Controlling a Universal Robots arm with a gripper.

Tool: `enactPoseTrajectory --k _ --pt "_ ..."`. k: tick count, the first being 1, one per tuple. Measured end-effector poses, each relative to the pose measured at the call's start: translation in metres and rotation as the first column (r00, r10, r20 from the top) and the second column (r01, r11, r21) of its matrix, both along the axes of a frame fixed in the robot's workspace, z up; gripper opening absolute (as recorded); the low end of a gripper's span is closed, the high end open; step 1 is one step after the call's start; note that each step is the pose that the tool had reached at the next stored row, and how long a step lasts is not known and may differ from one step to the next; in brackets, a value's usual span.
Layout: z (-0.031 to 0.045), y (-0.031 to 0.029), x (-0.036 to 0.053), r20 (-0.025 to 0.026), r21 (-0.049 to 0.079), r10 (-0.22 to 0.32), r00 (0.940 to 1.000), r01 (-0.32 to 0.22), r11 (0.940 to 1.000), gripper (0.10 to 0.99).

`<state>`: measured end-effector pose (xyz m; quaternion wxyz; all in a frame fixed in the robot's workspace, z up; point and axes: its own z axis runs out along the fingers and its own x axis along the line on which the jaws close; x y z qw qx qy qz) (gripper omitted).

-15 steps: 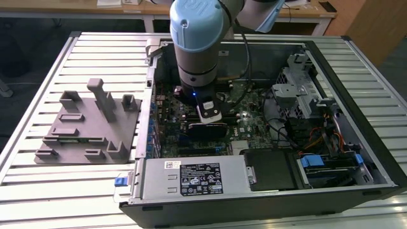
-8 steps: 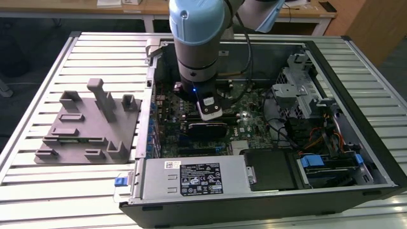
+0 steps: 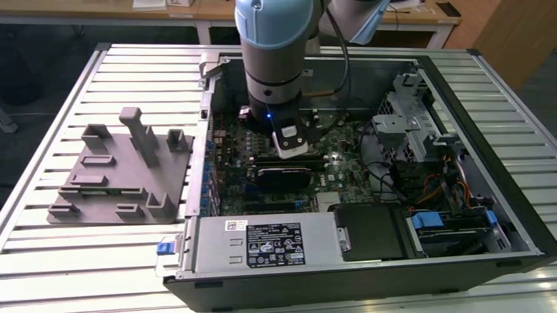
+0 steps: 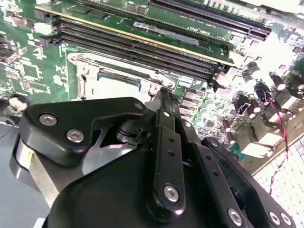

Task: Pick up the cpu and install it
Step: 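Install the second cpu locking lever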

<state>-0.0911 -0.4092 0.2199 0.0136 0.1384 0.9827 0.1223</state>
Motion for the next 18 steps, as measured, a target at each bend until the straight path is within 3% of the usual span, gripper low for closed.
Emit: enactPoseTrajectory --k 13,18 --pt "0.0253 0.0 0.0116 -0.0104 0.0 -0.001 0.9999 0.001 1.0 0.106" --pt "0.0284 0.0 0.0201 -0.0227 0.0 -0.002 0.9997 0.002 1.0 0.106"
